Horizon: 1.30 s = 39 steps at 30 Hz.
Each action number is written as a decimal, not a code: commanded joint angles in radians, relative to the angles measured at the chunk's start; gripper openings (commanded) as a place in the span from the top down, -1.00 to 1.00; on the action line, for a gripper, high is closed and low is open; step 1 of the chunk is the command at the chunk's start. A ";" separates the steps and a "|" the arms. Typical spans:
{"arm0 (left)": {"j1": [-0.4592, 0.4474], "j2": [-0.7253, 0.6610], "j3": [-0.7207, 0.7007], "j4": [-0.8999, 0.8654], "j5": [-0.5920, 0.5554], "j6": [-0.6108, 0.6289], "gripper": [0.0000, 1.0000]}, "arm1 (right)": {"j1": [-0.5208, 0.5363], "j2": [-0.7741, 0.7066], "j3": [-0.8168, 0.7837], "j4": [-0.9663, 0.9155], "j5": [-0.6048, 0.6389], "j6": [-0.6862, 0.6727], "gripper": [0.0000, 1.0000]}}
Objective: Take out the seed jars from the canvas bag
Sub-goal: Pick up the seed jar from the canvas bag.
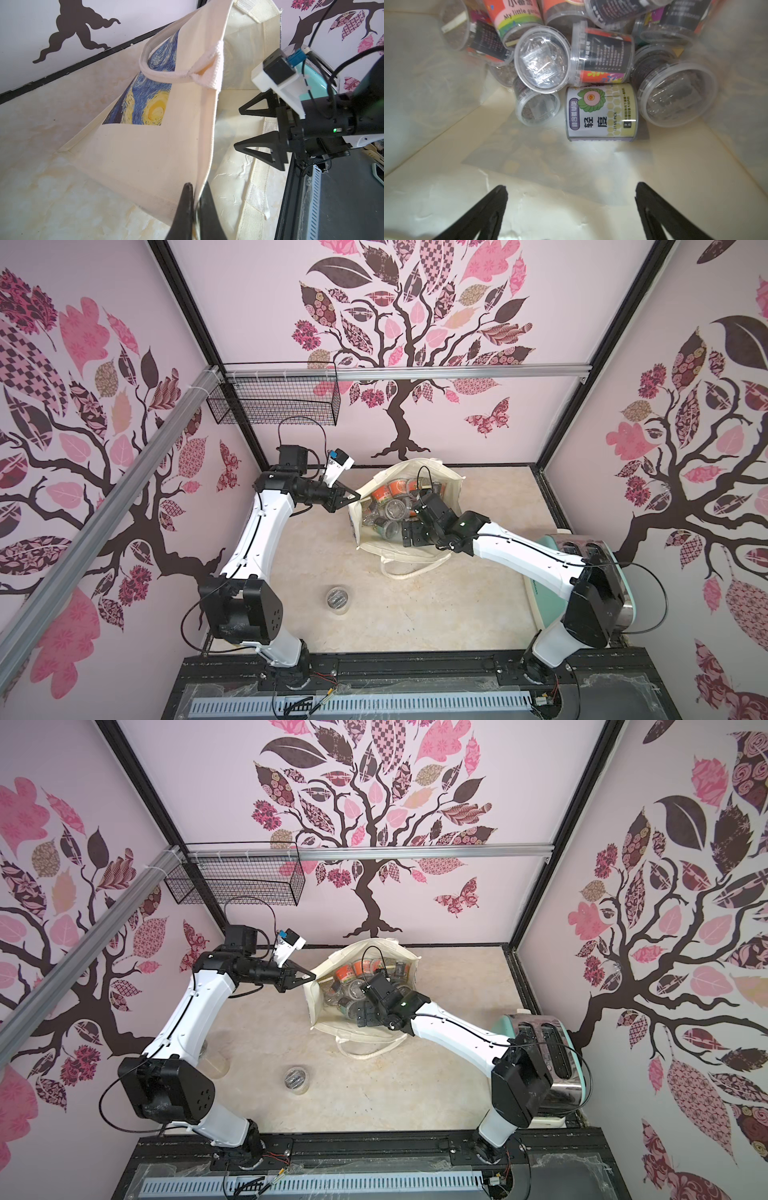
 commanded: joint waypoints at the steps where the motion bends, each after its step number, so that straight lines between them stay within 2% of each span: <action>1: 0.002 -0.034 -0.012 -0.049 0.026 -0.010 1.00 | 0.005 0.059 -0.003 0.031 0.066 0.012 -0.99; 8: 0.002 -0.041 -0.014 -0.039 0.027 -0.033 1.00 | 0.003 0.155 0.020 0.081 0.088 -0.002 -0.99; 16: 0.002 -0.045 -0.005 -0.047 0.031 -0.033 1.00 | -0.005 0.220 0.080 0.055 0.210 0.001 -0.99; 22: 0.003 -0.039 0.009 -0.054 0.030 -0.035 1.00 | -0.031 0.229 0.059 0.072 0.195 -0.004 -0.99; 28: 0.002 -0.026 0.021 -0.056 0.026 -0.037 1.00 | -0.072 0.243 0.038 0.113 0.108 -0.045 -0.99; 39: 0.002 -0.022 0.042 -0.071 0.035 -0.035 1.00 | -0.072 0.309 0.052 0.105 0.117 -0.059 -0.95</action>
